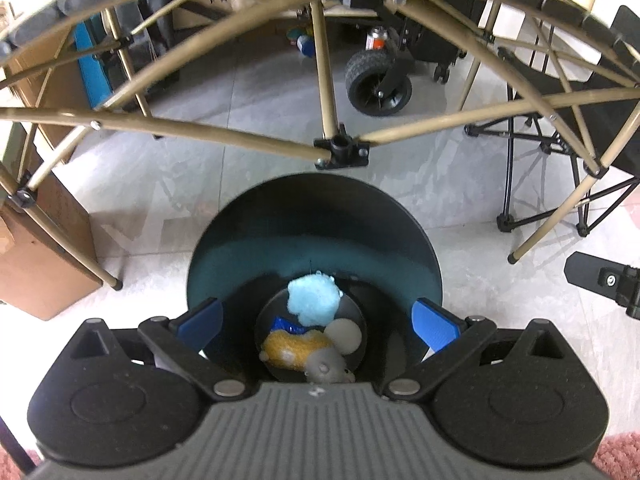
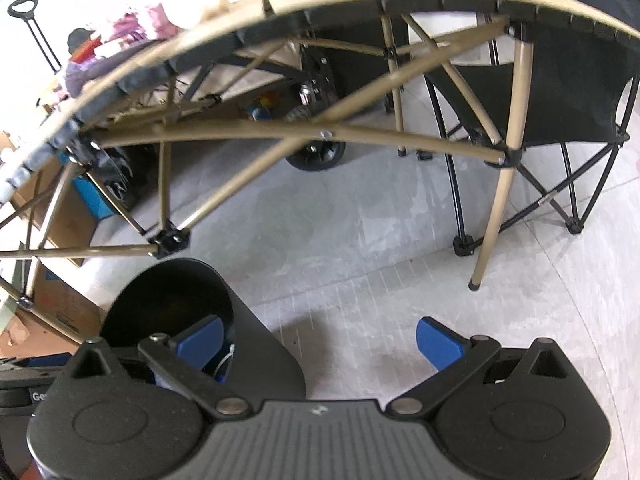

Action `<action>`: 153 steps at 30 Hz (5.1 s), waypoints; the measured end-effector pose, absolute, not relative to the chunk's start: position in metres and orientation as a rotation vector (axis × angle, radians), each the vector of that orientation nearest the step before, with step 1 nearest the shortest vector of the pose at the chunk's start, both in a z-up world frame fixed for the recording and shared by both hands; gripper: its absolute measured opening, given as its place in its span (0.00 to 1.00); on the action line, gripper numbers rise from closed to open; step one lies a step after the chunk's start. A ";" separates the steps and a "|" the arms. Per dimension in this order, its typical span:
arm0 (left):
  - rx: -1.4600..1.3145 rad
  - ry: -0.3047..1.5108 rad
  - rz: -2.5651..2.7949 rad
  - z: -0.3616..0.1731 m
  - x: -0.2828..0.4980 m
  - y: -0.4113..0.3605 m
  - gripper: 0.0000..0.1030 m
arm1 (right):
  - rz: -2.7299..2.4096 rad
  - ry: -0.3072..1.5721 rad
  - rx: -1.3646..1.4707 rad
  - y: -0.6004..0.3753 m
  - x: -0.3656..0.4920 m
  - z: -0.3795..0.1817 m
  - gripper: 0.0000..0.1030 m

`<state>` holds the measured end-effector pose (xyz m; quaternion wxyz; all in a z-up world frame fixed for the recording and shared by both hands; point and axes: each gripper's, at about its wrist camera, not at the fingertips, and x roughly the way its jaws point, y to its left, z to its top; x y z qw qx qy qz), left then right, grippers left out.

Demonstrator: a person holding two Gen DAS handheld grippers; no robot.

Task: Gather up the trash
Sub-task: 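Raise both tools back toward the table, then close the right gripper on the clear plastic bag and lift it, then close the left gripper on the purple satin scrunchie while the right holds the bag, then carry both items down under the table toward the black bin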

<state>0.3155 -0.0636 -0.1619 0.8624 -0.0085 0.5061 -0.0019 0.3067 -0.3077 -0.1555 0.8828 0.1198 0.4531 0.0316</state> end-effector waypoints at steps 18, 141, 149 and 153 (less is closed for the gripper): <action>-0.049 0.754 -0.021 -0.074 0.266 -0.047 1.00 | 0.149 0.675 0.273 -0.299 0.278 -0.058 1.00; 0.149 0.619 0.176 0.018 0.534 -0.157 0.32 | -0.030 0.367 0.590 -0.369 0.455 -0.020 0.42; 0.136 0.581 0.139 0.041 0.490 -0.145 0.32 | 0.036 0.357 0.516 -0.349 0.432 -0.009 0.42; 0.122 0.558 0.120 0.051 0.463 -0.135 0.32 | 0.054 0.322 0.474 -0.346 0.413 0.004 0.42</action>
